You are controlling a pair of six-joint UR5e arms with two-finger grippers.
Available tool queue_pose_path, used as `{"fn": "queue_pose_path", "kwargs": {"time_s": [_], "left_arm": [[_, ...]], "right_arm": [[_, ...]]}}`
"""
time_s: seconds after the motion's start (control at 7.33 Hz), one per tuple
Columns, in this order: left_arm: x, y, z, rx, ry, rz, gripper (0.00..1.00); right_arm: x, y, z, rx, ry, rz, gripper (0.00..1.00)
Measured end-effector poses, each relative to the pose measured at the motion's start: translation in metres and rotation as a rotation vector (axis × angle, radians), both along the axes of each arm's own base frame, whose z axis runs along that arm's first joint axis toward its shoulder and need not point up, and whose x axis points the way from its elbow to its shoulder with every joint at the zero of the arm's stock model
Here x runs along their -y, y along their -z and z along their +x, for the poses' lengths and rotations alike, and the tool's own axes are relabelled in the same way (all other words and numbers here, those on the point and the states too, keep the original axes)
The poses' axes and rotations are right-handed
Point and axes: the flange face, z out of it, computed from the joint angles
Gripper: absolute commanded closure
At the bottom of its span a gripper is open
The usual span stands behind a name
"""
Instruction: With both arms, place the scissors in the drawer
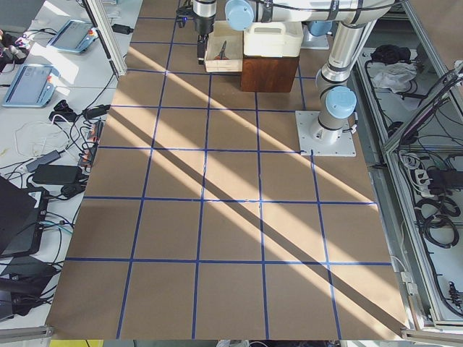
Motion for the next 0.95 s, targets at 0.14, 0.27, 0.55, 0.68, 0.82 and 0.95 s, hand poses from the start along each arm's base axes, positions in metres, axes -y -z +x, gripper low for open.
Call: {"fn": "queue_pose_path", "kwargs": {"time_s": [0.14, 0.27, 0.55, 0.68, 0.82, 0.95], "left_arm": [[-0.004, -0.006, -0.002, -0.007, -0.017, -0.01, 0.0], [-0.013, -0.014, -0.007, -0.038, -0.017, -0.01, 0.0], [-0.032, -0.027, -0.011, -0.097, -0.017, 0.006, 0.0], [-0.039, -0.028, -0.009, -0.093, -0.018, 0.012, 0.0], [-0.046, -0.028, -0.004, -0.065, -0.023, 0.016, 0.0], [-0.049, -0.026, 0.003, -0.039, -0.035, 0.02, 0.0]], "right_arm": [[0.0, 0.0, 0.0, 0.0, 0.0, 0.0, 0.0], [0.0, 0.0, 0.0, 0.0, 0.0, 0.0, 0.0], [0.0, 0.0, 0.0, -0.001, 0.0, 0.0, 0.0], [0.0, 0.0, 0.0, 0.0, 0.0, 0.0, 0.0], [0.0, 0.0, 0.0, 0.0, 0.0, 0.0, 0.0], [0.0, 0.0, 0.0, 0.0, 0.0, 0.0, 0.0]]}}
